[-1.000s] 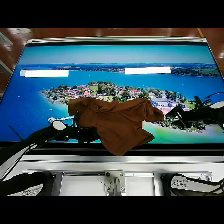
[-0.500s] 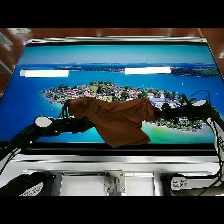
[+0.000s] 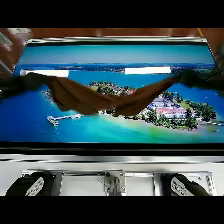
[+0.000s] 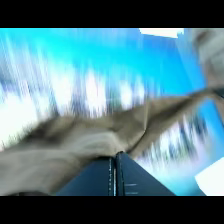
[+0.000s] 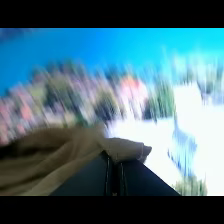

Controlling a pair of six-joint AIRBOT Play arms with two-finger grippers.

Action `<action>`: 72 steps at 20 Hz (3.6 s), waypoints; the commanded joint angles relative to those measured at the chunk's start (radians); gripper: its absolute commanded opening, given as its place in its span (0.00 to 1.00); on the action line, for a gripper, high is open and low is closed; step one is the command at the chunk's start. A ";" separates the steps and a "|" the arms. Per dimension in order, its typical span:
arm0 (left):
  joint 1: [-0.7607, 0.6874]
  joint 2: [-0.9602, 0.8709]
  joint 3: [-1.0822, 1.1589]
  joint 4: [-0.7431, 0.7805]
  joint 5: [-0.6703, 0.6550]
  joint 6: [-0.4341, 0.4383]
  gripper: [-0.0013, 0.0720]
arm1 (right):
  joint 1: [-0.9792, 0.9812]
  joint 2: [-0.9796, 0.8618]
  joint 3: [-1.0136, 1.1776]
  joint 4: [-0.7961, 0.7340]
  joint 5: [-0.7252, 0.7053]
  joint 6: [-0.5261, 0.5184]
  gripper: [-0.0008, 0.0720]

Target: Fold the shirts.

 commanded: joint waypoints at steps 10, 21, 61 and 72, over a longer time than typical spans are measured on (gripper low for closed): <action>0.307 0.122 0.724 0.431 -0.469 -0.196 0.06 | 0.000 0.540 0.496 -0.550 0.061 0.375 0.10; 0.307 0.097 0.119 0.458 -0.485 -0.225 0.06 | 0.002 0.134 0.279 -0.611 0.454 0.356 0.10; 0.277 -0.637 -0.461 0.130 -0.129 0.042 0.88 | -0.180 -0.296 -0.251 -0.285 0.322 0.315 0.95; 0.226 -0.601 -0.458 0.121 -0.161 0.134 0.06 | -0.180 -0.297 -0.488 -0.240 0.270 0.185 0.97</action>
